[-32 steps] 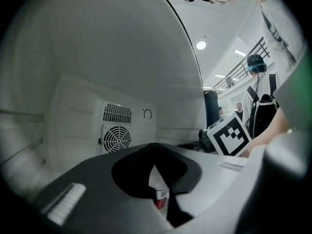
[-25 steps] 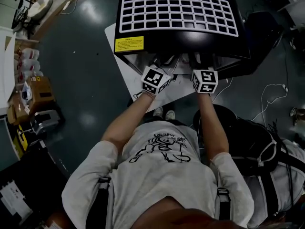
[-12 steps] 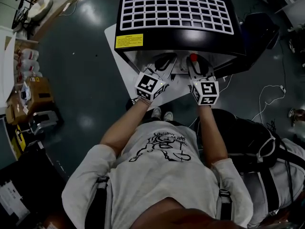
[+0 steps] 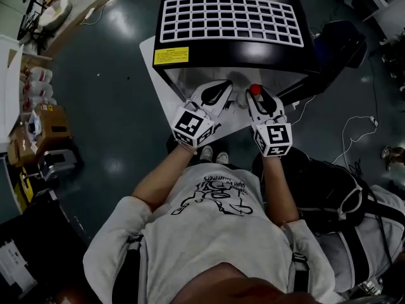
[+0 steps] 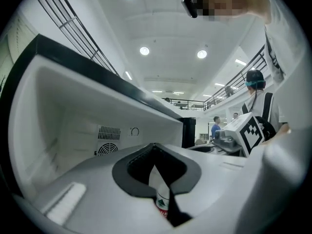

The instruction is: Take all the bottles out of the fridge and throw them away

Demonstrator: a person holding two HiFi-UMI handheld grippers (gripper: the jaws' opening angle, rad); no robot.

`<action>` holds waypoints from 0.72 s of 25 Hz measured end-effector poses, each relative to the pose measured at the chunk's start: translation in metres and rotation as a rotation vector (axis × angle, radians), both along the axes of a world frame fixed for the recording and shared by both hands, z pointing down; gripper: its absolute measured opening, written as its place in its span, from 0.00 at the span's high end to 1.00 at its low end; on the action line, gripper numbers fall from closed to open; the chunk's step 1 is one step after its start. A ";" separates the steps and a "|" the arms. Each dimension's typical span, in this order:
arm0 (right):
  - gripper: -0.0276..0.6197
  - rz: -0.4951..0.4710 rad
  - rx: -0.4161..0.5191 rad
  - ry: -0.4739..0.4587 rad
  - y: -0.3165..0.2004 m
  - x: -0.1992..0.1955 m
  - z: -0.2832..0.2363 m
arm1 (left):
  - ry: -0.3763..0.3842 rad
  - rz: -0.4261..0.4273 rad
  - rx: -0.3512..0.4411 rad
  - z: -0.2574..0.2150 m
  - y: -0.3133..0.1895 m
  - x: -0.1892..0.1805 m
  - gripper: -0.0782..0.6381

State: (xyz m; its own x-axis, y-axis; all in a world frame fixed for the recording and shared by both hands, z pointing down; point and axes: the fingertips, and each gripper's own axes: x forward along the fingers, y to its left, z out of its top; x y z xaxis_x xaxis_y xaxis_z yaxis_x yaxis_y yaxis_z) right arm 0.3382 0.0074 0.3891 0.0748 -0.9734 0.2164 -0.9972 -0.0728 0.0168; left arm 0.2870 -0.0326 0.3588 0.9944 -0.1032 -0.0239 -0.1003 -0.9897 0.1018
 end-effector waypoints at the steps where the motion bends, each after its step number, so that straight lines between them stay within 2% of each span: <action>1: 0.73 -0.001 0.002 -0.001 0.003 -0.002 -0.004 | 0.003 0.006 0.002 -0.004 0.004 -0.001 0.88; 9: 0.73 -0.013 0.015 -0.012 0.028 -0.013 -0.040 | 0.019 0.054 0.040 -0.038 0.037 -0.017 0.88; 18: 0.73 -0.055 0.019 0.005 0.054 -0.036 -0.071 | 0.019 0.038 0.012 -0.056 0.060 -0.036 0.88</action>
